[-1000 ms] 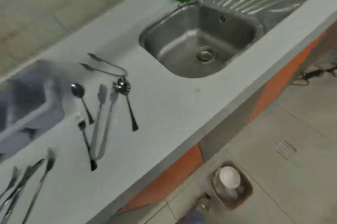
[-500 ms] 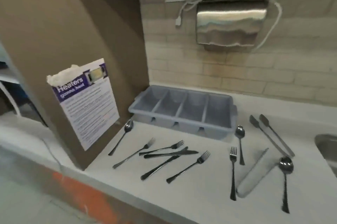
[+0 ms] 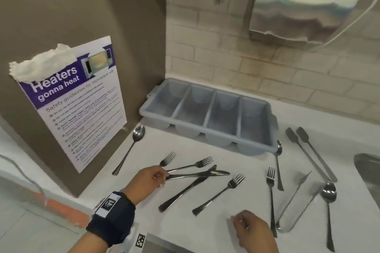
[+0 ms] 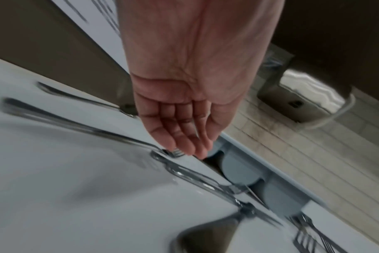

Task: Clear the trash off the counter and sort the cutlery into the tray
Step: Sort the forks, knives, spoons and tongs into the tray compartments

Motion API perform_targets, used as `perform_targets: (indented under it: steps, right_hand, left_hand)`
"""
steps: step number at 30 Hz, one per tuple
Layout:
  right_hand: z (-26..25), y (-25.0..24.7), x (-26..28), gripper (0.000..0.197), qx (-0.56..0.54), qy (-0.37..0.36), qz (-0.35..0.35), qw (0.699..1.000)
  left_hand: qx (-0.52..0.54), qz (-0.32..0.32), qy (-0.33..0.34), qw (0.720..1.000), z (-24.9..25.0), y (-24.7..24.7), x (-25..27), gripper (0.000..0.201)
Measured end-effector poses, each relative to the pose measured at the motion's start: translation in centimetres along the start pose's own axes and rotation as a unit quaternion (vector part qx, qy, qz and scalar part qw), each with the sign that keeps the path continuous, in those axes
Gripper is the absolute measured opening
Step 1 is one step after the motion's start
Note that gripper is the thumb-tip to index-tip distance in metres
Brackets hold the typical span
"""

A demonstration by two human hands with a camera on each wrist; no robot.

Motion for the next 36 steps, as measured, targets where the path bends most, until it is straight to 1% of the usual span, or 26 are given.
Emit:
perform_targets:
  steps: [1,3,5,6,8,9,10,11,13,17,18,20,22,24,25,26,28,29,31,33,35,36]
  right_hand:
    - [-1.1,0.8,-0.9,0.027,-0.003,-0.005,-0.006,1.000]
    - [-2.9,2.3,-2.7,0.025,0.005,0.019,0.007,1.000]
    - [-4.1,2.6,-4.1,0.024,0.038,0.045,0.021,0.998]
    - [-4.6,2.8,-4.7,0.025,0.053,0.042,0.028,0.997]
    - [-5.4,3.4,-5.3,0.029,0.085,0.054,0.016,0.995]
    - [-5.4,3.7,-5.6,0.031,0.094,0.057,0.014,0.994]
    - [-5.4,3.7,-6.0,0.031,0.099,0.061,0.017,0.993]
    - [-5.4,3.5,-6.0,0.029,0.095,0.078,0.013,0.992]
    - [-5.1,3.6,-6.1,0.024,0.085,0.106,-0.004,0.991]
    - [-4.3,2.8,-5.7,0.018,0.083,0.105,0.001,0.991]
    - [-3.9,2.4,-5.6,0.022,0.076,0.096,-0.001,0.992]
    - [-3.5,1.4,-5.3,0.027,0.039,0.079,-0.009,0.996]
    - [-3.2,-0.2,-5.5,0.023,-0.040,0.067,-0.018,0.997]
    - [-4.0,-2.5,-6.2,0.018,-0.137,0.056,-0.022,0.989]
    - [-4.6,-3.9,-6.9,0.016,-0.179,0.047,-0.012,0.983]
    - [-5.4,-5.5,-8.0,0.014,-0.197,0.036,0.012,0.980]
    - [-6.7,-8.7,-11.5,0.011,-0.184,0.010,0.090,0.979]
    - [-7.2,-9.8,-13.9,0.013,-0.168,0.003,0.127,0.978]
    - [-8.0,-10.6,-18.7,0.028,-0.125,-0.017,0.159,0.979]
    - [-8.8,-9.4,-22.8,0.037,-0.036,-0.035,0.120,0.992]
    - [-9.1,-7.9,-25.2,0.037,0.038,-0.022,0.070,0.997]
    - [-9.3,-6.9,-26.1,0.038,0.066,-0.031,0.042,0.996]
  left_hand:
    - [-0.017,-0.014,0.009,1.000,0.5,0.7,-0.6,0.030]
    - [-0.064,-0.044,0.030,0.996,1.5,2.5,-1.2,0.020]
    - [-0.126,-0.066,0.068,0.987,2.5,4.4,-1.4,0.010]
    - [-0.158,-0.073,0.091,0.981,2.9,5.2,-1.5,0.008]
    - [-0.201,-0.091,0.123,0.968,3.2,6.8,-1.6,0.012]
    - [-0.215,-0.092,0.132,0.963,3.3,7.4,-1.7,0.019]
    - [-0.224,-0.092,0.138,0.960,3.3,8.0,-1.9,0.022]
    - [-0.225,-0.092,0.142,0.959,3.4,8.3,-2.0,0.021]
    - [-0.223,-0.096,0.145,0.959,3.5,8.8,-2.3,0.011]
    - [-0.235,-0.133,0.130,0.954,3.2,9.2,-2.7,0.011]
    - [-0.232,-0.145,0.128,0.953,3.2,9.3,-2.9,0.012]
    - [-0.207,-0.178,0.113,0.955,3.2,9.1,-3.2,0.022]
    - [-0.128,-0.224,0.072,0.963,3.3,8.7,-3.3,0.023]
    - [-0.021,-0.274,0.012,0.961,4.1,8.2,-3.2,0.021]
    - [0.020,-0.275,-0.002,0.961,4.6,7.9,-3.5,0.021]
    - [0.054,-0.260,-0.010,0.964,5.5,7.5,-3.9,0.021]
    - [0.108,-0.208,0.008,0.972,7.9,6.7,-5.0,0.022]
    - [0.138,-0.184,0.009,0.973,9.0,6.4,-5.7,0.023]
    - [0.192,-0.138,0.005,0.972,11.3,6.1,-7.1,0.030]
    - [0.230,-0.088,0.014,0.969,13.0,6.2,-8.5,0.036]
    - [0.238,-0.045,0.026,0.970,14.1,6.8,-9.6,0.050]
    - [0.238,-0.035,0.033,0.970,14.7,7.2,-10.0,0.056]
Point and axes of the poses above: each hand's wrist, its own x-axis away from the middle knuckle, its own y-axis out of the palm, z = x × y, the point moved 6 cm from there along -x, towards the middle knuckle, and after that the axes turned 15 degrees about z, right-handed, at the moved point
